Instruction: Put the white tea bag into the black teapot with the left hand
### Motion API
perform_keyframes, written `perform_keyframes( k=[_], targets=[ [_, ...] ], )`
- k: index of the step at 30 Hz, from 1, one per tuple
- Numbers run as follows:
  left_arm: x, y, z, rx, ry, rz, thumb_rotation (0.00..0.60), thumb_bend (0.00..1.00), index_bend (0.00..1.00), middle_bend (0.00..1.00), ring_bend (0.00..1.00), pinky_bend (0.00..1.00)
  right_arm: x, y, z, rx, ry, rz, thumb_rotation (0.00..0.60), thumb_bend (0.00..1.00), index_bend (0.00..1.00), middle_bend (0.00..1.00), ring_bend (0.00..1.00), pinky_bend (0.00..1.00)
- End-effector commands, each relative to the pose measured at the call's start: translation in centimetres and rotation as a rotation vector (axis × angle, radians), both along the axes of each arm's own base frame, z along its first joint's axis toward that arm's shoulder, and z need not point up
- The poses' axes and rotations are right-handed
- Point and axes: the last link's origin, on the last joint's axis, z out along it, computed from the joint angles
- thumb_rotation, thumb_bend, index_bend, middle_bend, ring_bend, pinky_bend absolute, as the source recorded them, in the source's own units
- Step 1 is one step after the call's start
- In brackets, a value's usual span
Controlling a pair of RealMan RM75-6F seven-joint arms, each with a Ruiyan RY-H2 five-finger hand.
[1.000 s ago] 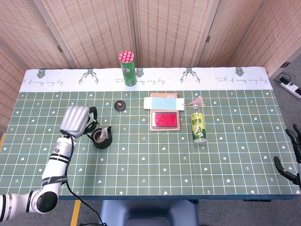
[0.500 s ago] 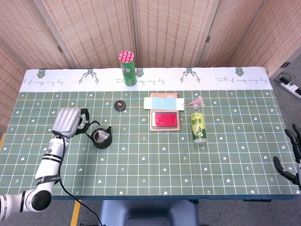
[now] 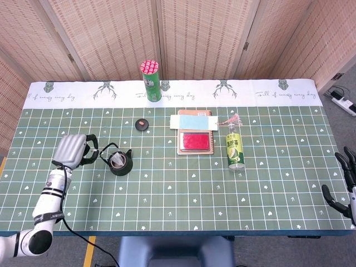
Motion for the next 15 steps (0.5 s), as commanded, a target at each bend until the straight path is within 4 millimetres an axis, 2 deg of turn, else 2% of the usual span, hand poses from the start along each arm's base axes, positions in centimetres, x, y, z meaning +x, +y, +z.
perform_keyframes(
  k=[1, 7, 10, 15],
  targets=[
    [-0.6, -0.9, -0.4, -0.018, -0.014, 0.003, 0.600, 0.60, 0.63, 1.00, 1.00, 1.00, 0.0, -0.1, -0.1, 0.006, 0.003, 0.001, 0.600, 0.42, 0.00, 0.00, 0.00, 0.00],
    [-1.0, -3.9, -1.0, -0.019, -0.056, -0.019, 0.600, 0.60, 0.63, 1.00, 1.00, 1.00, 0.2, 0.0, -0.4, 0.023, 0.008, 0.008, 0.600, 0.42, 0.00, 0.00, 0.00, 0.00],
    [-1.8, -5.7, -1.9, -0.025, -0.107, -0.011, 0.600, 0.60, 0.63, 1.00, 1.00, 1.00, 0.5, 0.4, -0.5, 0.025, 0.008, 0.026, 0.600, 0.42, 0.00, 0.00, 0.00, 0.00],
    [-3.1, -6.6, -4.1, -0.046, -0.223, 0.015, 0.600, 0.60, 0.63, 1.00, 1.00, 1.00, 0.7, 0.7, -0.8, 0.032, 0.014, 0.045, 0.600, 0.42, 0.00, 0.00, 0.00, 0.00]
  ],
)
